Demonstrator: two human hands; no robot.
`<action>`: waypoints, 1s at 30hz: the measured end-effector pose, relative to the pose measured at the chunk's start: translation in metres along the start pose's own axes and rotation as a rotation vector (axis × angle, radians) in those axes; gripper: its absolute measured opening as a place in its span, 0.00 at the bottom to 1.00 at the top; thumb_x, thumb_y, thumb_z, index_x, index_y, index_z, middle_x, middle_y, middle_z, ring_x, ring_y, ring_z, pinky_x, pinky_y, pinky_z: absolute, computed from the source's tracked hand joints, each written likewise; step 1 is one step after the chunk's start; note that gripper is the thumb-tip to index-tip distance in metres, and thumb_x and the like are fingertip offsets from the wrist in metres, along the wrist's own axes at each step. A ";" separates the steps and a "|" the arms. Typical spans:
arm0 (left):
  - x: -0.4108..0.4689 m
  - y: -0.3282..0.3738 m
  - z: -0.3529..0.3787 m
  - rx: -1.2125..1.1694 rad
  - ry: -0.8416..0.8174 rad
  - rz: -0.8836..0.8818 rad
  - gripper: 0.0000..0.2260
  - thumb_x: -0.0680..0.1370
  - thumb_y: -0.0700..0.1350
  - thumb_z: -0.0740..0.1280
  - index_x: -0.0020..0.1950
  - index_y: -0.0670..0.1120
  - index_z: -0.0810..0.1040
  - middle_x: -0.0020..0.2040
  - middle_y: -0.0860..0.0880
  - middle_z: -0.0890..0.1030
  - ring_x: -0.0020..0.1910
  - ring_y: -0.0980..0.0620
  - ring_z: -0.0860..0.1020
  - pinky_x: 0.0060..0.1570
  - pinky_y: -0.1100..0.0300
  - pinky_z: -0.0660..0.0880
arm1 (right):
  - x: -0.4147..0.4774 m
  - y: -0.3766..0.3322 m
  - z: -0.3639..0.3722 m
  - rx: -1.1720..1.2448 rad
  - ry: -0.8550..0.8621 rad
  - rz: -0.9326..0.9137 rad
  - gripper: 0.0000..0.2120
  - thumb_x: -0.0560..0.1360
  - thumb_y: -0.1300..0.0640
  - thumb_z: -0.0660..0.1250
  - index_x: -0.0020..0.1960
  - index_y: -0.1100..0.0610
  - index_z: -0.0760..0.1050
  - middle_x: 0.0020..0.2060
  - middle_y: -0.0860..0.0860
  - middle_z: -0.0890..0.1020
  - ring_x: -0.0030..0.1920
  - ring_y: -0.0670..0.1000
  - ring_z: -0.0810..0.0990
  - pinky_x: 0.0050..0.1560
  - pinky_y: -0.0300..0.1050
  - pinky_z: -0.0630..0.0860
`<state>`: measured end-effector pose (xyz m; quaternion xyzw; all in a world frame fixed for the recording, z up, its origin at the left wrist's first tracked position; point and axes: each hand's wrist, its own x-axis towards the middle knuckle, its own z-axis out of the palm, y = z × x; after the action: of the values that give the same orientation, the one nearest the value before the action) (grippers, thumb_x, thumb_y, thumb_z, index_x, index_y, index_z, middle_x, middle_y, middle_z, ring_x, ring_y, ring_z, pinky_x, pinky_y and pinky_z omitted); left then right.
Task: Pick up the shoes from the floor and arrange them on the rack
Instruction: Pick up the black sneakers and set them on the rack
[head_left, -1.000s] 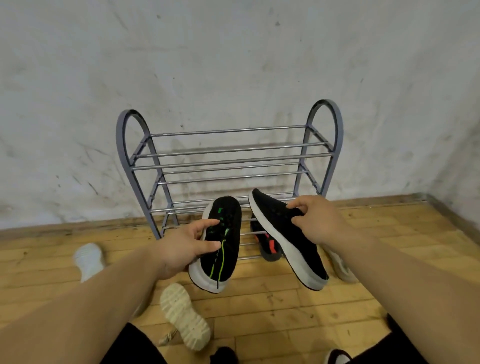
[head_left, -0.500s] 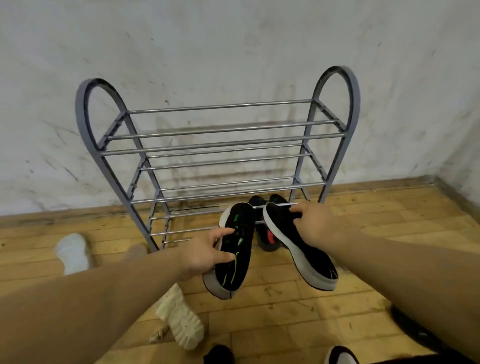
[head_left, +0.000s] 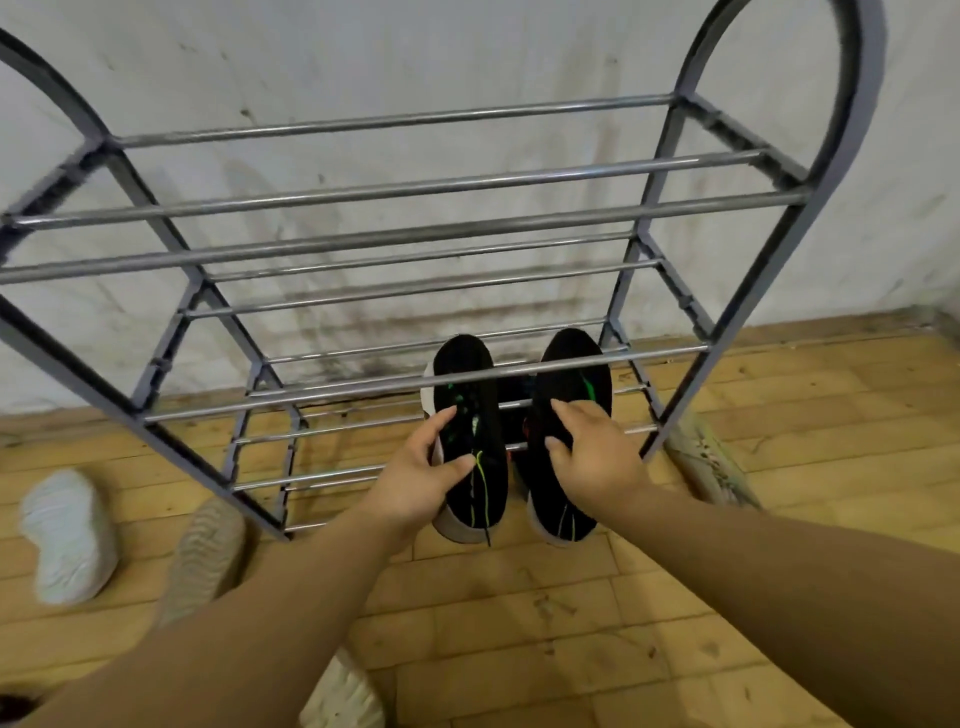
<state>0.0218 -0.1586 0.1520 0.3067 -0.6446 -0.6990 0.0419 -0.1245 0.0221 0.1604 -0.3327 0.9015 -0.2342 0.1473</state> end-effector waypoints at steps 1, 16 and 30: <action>0.004 0.001 0.002 0.009 0.002 0.012 0.30 0.80 0.38 0.69 0.77 0.59 0.66 0.65 0.58 0.78 0.62 0.59 0.79 0.56 0.61 0.78 | -0.001 0.002 0.006 -0.026 -0.011 -0.017 0.27 0.84 0.49 0.60 0.81 0.57 0.62 0.77 0.54 0.67 0.77 0.55 0.65 0.75 0.48 0.61; 0.016 0.020 -0.006 0.504 -0.083 0.050 0.61 0.62 0.50 0.85 0.83 0.58 0.47 0.75 0.56 0.67 0.72 0.52 0.69 0.69 0.50 0.73 | 0.004 0.021 0.012 -0.171 -0.232 -0.110 0.40 0.78 0.32 0.60 0.82 0.36 0.41 0.83 0.49 0.47 0.82 0.52 0.40 0.79 0.56 0.49; 0.040 0.013 -0.011 0.637 0.203 0.146 0.38 0.72 0.52 0.77 0.78 0.59 0.63 0.73 0.50 0.70 0.69 0.49 0.73 0.68 0.50 0.73 | 0.017 0.010 -0.001 -0.134 -0.206 -0.093 0.46 0.74 0.43 0.70 0.81 0.35 0.43 0.82 0.49 0.46 0.81 0.53 0.41 0.77 0.57 0.57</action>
<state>-0.0095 -0.1884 0.1495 0.3254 -0.8434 -0.4236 0.0579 -0.1430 0.0176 0.1536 -0.4054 0.8789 -0.1447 0.2055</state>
